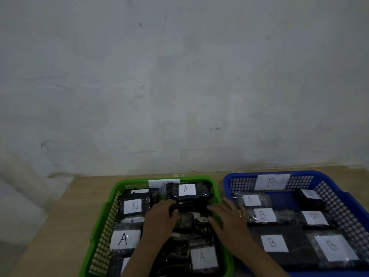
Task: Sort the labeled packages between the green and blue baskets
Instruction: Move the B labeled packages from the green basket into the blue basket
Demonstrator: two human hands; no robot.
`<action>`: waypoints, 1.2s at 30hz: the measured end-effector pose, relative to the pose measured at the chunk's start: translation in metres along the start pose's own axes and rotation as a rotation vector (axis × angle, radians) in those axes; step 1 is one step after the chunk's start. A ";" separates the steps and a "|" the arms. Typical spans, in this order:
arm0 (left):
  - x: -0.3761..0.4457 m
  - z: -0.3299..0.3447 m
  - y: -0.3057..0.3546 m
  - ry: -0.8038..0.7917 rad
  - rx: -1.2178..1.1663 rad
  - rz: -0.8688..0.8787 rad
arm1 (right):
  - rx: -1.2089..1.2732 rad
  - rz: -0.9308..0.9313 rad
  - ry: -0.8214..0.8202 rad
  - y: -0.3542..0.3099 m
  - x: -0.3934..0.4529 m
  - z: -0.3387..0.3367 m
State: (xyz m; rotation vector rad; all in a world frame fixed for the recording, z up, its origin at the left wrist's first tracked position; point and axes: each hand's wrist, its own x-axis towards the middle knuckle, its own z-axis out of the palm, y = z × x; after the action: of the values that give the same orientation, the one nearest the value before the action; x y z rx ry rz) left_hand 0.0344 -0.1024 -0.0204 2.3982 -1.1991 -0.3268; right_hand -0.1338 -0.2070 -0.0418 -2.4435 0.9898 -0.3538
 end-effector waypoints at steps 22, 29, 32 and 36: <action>0.020 -0.014 0.003 -0.645 0.111 -0.099 | -0.210 -0.006 -0.290 -0.021 0.009 -0.011; 0.020 -0.011 0.006 -0.640 0.155 -0.112 | -0.109 -0.015 -0.272 -0.021 -0.002 -0.012; 0.020 -0.010 0.008 -0.680 0.198 -0.114 | -0.041 0.003 -0.186 -0.020 -0.003 -0.016; 0.019 -0.007 0.012 -0.698 0.203 -0.079 | 0.198 0.120 -0.058 -0.015 -0.003 -0.024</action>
State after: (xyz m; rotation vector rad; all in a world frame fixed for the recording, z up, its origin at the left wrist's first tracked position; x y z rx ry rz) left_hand 0.0401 -0.1225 -0.0089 2.5932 -1.4684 -1.1929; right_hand -0.1372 -0.2035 -0.0143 -2.1943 1.0201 -0.3216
